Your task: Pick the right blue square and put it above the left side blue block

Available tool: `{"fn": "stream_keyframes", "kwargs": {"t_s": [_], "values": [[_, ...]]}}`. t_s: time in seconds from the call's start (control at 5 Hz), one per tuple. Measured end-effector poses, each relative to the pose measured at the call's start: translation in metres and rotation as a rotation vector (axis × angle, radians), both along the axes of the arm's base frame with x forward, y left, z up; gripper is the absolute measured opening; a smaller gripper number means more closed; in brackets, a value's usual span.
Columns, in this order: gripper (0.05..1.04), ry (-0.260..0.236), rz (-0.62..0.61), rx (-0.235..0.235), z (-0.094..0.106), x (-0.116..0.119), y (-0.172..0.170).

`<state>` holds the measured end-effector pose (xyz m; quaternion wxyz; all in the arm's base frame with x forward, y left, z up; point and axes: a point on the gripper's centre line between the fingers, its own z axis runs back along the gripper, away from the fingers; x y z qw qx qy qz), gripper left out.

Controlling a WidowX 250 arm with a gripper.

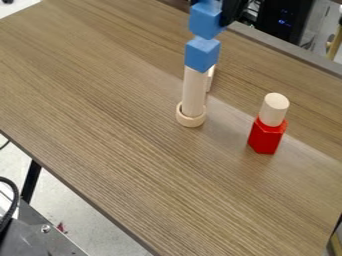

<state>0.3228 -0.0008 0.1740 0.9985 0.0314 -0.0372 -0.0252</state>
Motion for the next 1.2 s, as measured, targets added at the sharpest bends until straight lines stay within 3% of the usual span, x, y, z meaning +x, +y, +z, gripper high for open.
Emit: {"fn": "stream_keyframes", "kwargs": {"t_s": [0.8, 1.0, 1.2], "values": [[0.600, 0.034, -0.018, 0.020, -0.018, 0.007, 0.002], [0.723, 0.043, -0.018, 0.025, -0.018, 0.005, 0.003], [0.975, 0.050, -0.020, 0.025, -0.018, 0.004, 0.003]]}}
